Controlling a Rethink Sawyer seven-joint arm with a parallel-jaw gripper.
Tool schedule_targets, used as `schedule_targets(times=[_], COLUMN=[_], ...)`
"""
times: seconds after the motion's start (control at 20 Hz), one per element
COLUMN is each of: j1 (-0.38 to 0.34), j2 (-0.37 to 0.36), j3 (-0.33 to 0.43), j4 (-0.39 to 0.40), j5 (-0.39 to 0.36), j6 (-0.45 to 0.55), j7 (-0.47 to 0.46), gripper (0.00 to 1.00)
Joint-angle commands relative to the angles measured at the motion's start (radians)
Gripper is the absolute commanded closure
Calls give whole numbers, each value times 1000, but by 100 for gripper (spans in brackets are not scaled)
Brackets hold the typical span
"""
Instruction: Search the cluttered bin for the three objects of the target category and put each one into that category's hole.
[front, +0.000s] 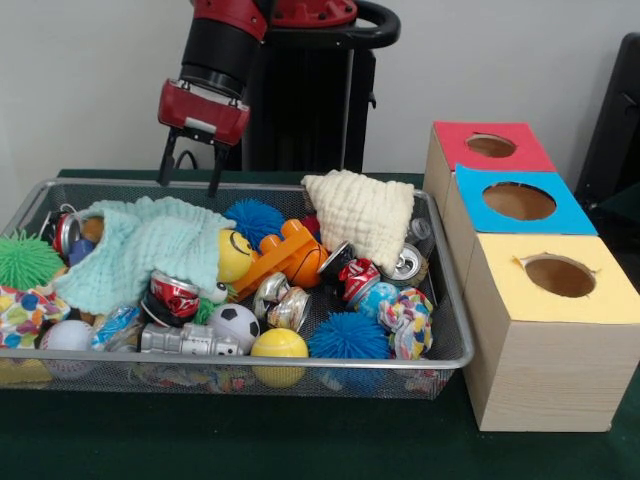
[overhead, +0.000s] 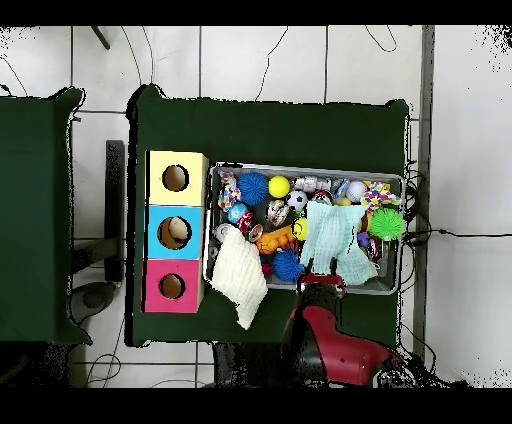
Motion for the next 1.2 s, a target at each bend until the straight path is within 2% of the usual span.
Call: schedule_targets(times=[0.05, 0.4, 0.65, 0.85, 1.2], j1=[-4, 1, -6, -3, -25], j2=[54, 59, 69, 56, 76], j3=[92, 69, 72, 70, 64], j4=[-145, -159, -155, -147, -168], j5=[9, -6, -27, -29, -49], j6=[-116, -133, -193, -200, -201], j7=[145, 119, 124, 130, 123], gripper=[0, 0, 0, 0, 0])
